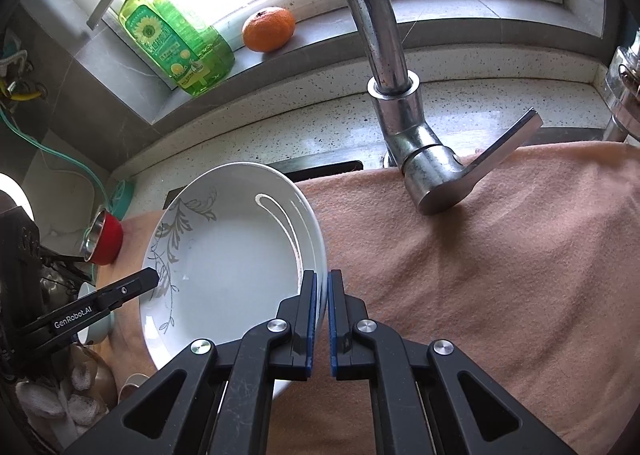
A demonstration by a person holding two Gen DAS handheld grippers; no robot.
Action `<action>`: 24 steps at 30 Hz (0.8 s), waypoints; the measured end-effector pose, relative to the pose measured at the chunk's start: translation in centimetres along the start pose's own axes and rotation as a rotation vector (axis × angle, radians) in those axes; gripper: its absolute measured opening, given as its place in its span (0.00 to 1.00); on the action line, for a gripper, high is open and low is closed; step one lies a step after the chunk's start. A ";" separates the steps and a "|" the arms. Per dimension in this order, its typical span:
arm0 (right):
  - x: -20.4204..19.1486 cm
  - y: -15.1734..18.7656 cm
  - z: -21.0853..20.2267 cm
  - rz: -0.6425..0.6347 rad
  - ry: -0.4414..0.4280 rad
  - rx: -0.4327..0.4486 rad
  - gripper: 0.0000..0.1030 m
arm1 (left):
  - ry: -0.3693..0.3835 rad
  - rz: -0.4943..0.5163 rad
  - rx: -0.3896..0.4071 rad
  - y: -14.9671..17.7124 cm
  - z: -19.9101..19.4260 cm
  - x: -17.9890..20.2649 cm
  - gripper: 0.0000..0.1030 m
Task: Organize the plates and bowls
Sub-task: 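Lift the white plate by its rim and tilt it upright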
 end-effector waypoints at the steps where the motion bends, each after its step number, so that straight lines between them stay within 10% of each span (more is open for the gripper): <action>1: -0.1 0.1 -0.2 0.000 -0.002 0.002 0.05 | 0.001 -0.001 0.002 0.1 -0.2 0.0 0.07; 24: -4.6 2.5 -4.5 -0.039 -0.034 0.035 0.05 | 0.016 -0.027 0.041 3.6 -5.7 -2.1 0.07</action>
Point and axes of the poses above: each gripper's, at about its wrist camera, not at the fingertips, and z roughly the way its jaws point, x to its right, y to its underside, the point moved 10 cm from there along z, roughly the way its jaws point, and after that the axes turned 5 degrees about -z, right-handed, at the moved point
